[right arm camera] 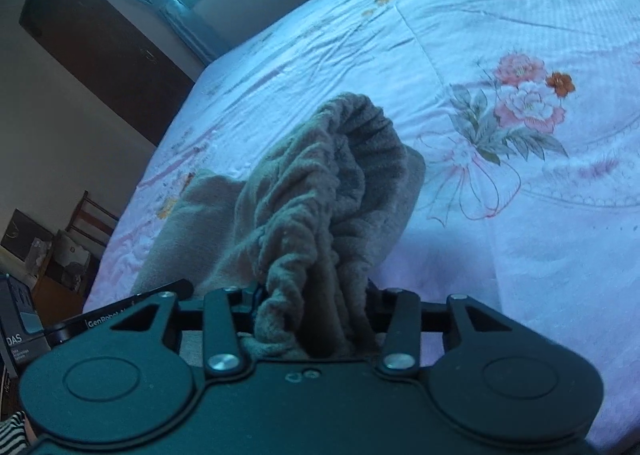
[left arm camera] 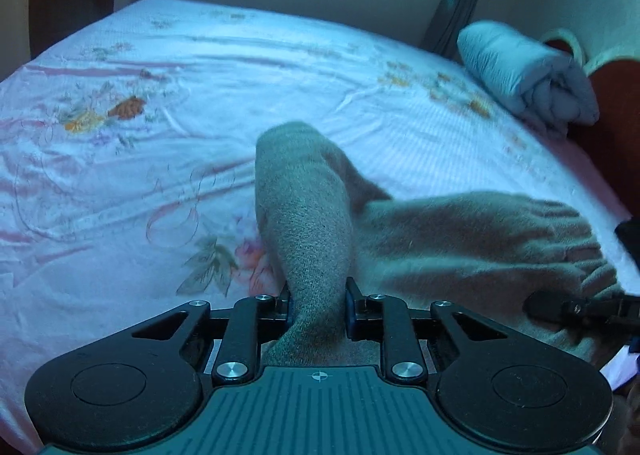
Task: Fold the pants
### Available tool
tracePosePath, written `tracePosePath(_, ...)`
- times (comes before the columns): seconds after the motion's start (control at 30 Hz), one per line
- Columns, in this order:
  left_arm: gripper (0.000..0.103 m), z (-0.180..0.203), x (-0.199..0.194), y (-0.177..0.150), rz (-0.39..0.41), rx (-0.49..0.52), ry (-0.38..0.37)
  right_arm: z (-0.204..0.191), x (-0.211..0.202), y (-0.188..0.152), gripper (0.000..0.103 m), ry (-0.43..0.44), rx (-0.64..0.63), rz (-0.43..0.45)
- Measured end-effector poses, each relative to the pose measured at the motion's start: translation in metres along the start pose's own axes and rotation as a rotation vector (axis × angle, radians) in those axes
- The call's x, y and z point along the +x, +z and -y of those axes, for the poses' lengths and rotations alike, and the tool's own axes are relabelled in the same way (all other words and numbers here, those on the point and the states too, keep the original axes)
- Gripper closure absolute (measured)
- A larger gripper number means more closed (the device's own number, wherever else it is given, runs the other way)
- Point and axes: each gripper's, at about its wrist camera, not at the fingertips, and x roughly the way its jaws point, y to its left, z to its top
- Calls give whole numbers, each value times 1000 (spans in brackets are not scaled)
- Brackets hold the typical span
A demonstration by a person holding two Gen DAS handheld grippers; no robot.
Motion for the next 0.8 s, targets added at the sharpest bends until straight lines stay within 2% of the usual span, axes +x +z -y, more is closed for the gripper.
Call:
tracePosePath(0.17, 80, 10, -13, 40, 63, -6, -38, -13, -13, 22, 69, 32, -11, 57)
tracePosePath(0.33, 80, 4, -4, 101, 125, -29, -49, -21, -6, 71, 69, 72, -6, 114)
tracePosePath(0.6, 80, -16, 87, 198, 162, -54, 5, -28, 72, 171, 69, 88, -24, 144)
tracePosePath(0.8, 80, -26, 176, 244, 128, -37, 44, -25, 145, 235, 69, 53, -60, 134)
